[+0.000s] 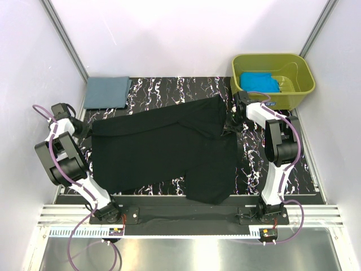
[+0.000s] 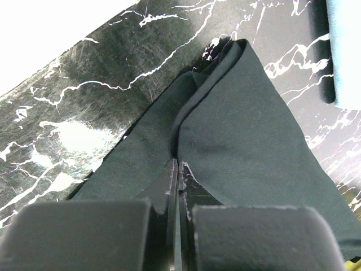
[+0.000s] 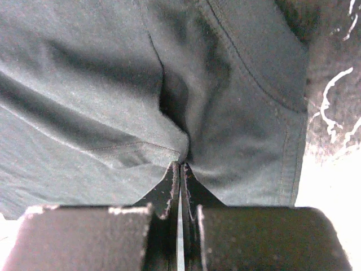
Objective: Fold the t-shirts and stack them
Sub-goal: Fold the tshirt
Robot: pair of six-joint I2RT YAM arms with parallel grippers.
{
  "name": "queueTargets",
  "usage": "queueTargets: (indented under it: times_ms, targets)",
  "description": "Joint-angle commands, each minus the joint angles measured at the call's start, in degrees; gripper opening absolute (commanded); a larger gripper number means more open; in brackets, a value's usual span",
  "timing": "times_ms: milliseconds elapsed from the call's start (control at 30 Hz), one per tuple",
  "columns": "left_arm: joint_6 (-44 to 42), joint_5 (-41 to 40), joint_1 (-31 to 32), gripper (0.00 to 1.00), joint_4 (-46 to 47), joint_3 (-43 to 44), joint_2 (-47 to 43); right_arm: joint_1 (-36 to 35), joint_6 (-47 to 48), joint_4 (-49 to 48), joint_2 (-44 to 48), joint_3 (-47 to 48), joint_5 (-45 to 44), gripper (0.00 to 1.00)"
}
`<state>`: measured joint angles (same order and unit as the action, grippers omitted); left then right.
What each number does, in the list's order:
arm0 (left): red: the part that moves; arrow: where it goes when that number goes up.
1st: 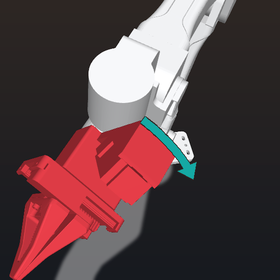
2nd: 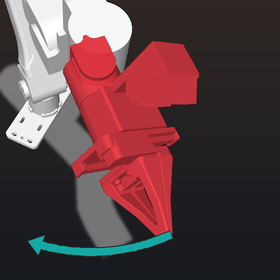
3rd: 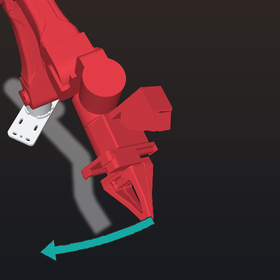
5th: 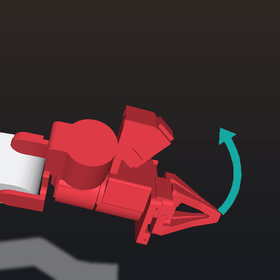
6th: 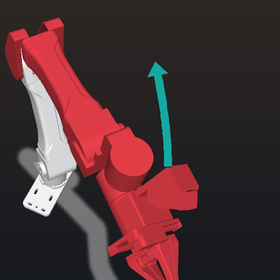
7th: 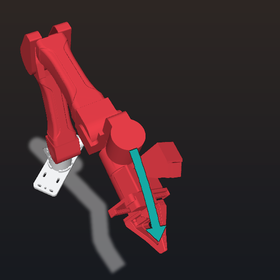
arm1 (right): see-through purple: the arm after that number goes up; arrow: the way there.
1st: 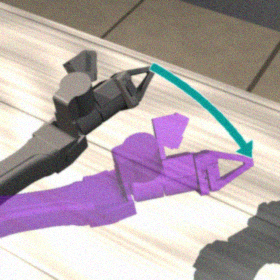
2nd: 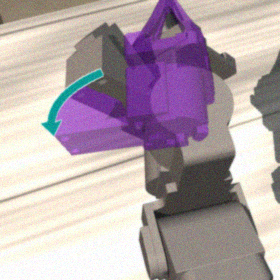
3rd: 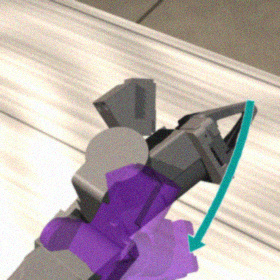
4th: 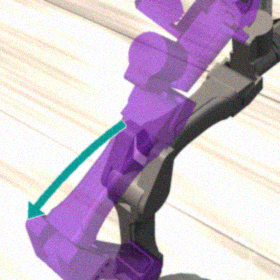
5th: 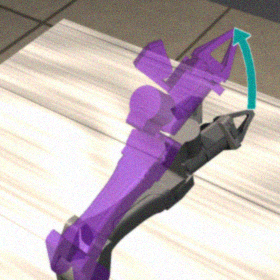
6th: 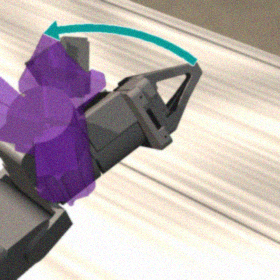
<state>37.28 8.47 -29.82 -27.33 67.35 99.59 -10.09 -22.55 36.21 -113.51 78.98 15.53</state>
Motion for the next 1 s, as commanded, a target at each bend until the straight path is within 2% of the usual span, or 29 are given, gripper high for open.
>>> queueTargets:
  times_ms: [0,300,700,967]
  targets:
    - [-1.33,0.32,-0.06,0.0,0.88,1.12,-0.8,0.24,-1.89,3.33,4.96,3.89,-1.03,0.0]
    - [-2.65,-1.35,-0.15,0.0,-1.76,2.96,0.25,0.24,-3.47,11.86,11.73,7.85,-0.32,0.0]
    - [-4.76,-2.67,-0.23,0.0,-5.54,6.91,3.15,0.24,-5.14,18.9,19.29,7.6,-0.59,0.0]
    - [-5.63,-3.46,-0.32,0.0,-6.33,6.48,3.94,0.33,-3.56,18.29,16.75,7.94,-3.31,0.0]
